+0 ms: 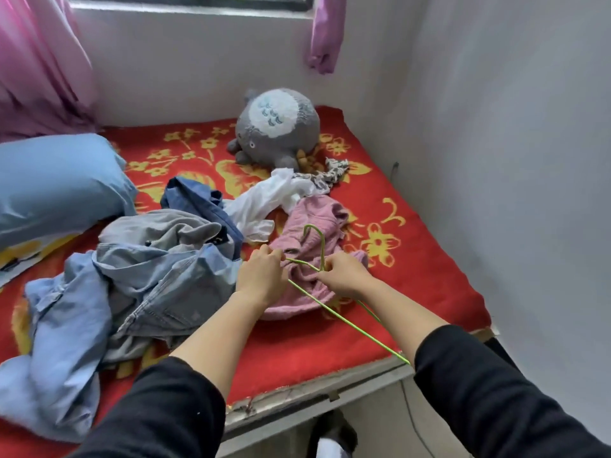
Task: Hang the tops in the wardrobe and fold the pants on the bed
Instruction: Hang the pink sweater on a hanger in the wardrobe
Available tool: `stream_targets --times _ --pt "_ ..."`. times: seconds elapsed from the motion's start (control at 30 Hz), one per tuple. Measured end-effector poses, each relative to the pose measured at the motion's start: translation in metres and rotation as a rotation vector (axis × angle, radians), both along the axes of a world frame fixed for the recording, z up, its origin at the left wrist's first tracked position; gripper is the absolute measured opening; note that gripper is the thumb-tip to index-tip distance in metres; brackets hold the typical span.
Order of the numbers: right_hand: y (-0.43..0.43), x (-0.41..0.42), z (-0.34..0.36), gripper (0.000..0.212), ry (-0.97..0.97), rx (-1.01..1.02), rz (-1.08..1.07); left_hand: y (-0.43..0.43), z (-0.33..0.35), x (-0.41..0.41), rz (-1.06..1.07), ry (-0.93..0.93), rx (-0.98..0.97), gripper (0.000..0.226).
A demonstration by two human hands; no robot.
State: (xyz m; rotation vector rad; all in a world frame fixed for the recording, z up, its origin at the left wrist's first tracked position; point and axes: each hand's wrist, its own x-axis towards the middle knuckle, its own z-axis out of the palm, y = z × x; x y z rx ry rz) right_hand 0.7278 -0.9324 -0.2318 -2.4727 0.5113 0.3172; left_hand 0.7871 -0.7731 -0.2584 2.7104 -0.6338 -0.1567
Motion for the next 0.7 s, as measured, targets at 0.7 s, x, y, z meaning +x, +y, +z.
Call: stream_targets --times 0.7 --pt "-0.177 0.182 -0.181 0.036 -0.061 0.114 -0.159 -0.117 -0.187 0.144 0.528 0.577 0.113 0.038"
